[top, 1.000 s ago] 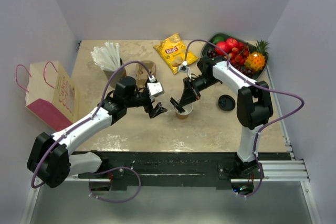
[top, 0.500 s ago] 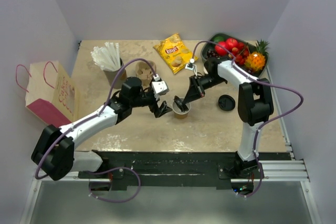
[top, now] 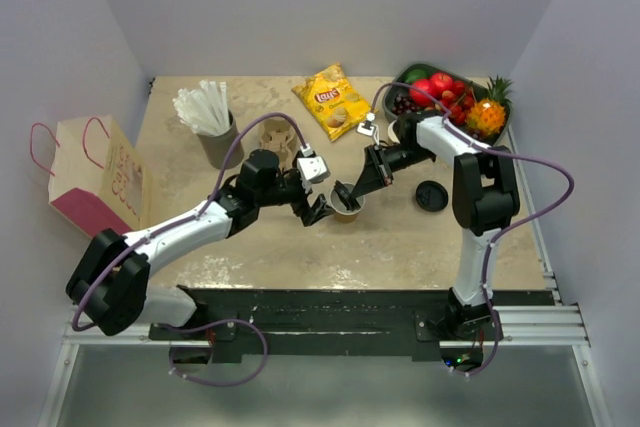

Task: Pack the takeout coffee

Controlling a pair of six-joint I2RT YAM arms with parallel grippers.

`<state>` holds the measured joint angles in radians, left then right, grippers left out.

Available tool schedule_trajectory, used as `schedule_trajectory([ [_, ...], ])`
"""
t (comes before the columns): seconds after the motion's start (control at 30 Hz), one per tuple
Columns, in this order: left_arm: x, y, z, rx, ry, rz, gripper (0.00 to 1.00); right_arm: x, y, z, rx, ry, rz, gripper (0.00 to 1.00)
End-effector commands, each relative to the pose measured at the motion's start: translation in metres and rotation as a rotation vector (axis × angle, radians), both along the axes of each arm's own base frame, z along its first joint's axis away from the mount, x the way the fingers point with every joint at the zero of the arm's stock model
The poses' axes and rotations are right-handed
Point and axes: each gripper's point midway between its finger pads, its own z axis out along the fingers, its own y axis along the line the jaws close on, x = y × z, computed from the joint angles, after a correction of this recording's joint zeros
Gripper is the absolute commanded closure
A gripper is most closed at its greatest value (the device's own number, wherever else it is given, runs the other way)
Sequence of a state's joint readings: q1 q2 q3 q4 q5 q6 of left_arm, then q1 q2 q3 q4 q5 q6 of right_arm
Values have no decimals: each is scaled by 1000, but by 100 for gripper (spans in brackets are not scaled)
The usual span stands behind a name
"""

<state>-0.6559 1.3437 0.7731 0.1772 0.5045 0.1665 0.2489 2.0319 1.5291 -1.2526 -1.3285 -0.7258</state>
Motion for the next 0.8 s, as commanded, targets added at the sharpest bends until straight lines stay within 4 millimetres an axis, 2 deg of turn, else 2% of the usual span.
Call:
schedule_trajectory([
  [0.0, 14, -11, 31, -68, -94, 13, 9, -1, -3, 14, 32, -22, -19, 100],
  [0.17, 18, -13, 30, -68, -105, 22, 9, 7, -9, 17, 14, -51, -39, 100],
  [0.33, 19, -14, 28, -68, -100, 25, 9, 17, -13, 9, -59, -80, -75, 100],
  [0.37, 19, -14, 28, -70, -101, 23, 9, 18, -14, 12, -70, -105, -87, 100],
  [0.4, 19, -14, 29, -70, -100, 25, 9, 27, -13, 10, -74, -161, -104, 100],
  [0.43, 18, -14, 27, -68, -98, 25, 9, 27, -15, 5, -112, -123, -134, 100],
  [0.5, 18, -13, 26, -65, -97, 28, 9, 35, -13, 9, -116, -174, -161, 100],
  [0.77, 18, -12, 22, -64, -93, 37, 9, 39, -17, -2, -173, -154, -191, 98],
])
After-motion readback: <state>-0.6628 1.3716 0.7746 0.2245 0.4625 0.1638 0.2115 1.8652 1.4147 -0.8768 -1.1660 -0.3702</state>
